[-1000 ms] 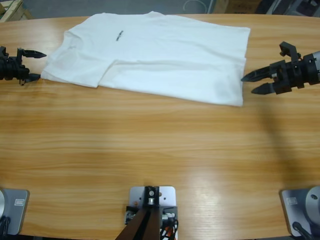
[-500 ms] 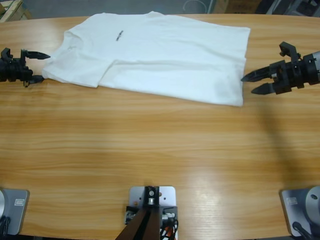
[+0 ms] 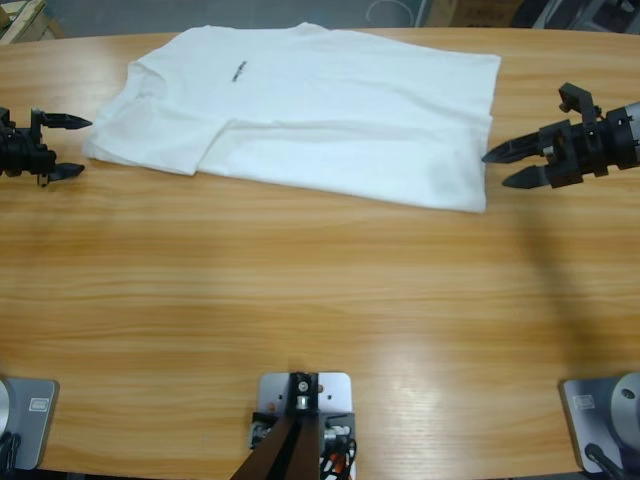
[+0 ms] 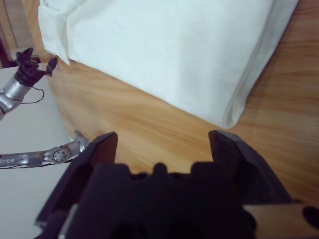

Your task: Fold clothes

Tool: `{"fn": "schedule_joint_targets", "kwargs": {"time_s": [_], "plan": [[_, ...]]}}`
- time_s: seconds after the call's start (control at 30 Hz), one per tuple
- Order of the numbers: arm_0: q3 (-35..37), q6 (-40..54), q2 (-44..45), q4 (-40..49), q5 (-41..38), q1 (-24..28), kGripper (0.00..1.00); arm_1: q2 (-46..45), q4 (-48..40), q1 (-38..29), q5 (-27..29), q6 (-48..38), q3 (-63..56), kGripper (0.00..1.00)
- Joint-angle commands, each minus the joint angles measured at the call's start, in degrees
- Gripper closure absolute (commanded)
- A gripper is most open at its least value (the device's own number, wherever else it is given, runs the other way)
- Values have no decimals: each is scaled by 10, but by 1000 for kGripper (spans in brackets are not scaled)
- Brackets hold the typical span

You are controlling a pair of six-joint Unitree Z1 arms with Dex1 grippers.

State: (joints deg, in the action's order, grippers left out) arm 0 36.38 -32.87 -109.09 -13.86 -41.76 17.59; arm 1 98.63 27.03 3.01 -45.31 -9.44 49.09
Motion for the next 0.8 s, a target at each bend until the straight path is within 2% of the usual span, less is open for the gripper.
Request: {"fn": "schedule_joint_targets", "kwargs": {"time_s": [0.03,0.4,0.57,0.63,0.73,0.8], "plan": [[35,-8,-53,8,3,-1,0,18,-7,-5,-13,5,-6,257],[49,-20,-83,1,2,-39,0,24,-8,-5,-12,5,-5,257],[49,-19,-75,0,1,-41,0,22,-8,-5,-12,5,-6,257],[48,-19,-68,1,-1,-40,36,23,-8,-5,-12,5,-6,257],[48,-18,-61,1,-1,-37,506,24,-8,-5,-12,5,-6,257],[48,-17,-60,1,-4,-33,879,22,-8,-5,-12,5,-6,257]]}}
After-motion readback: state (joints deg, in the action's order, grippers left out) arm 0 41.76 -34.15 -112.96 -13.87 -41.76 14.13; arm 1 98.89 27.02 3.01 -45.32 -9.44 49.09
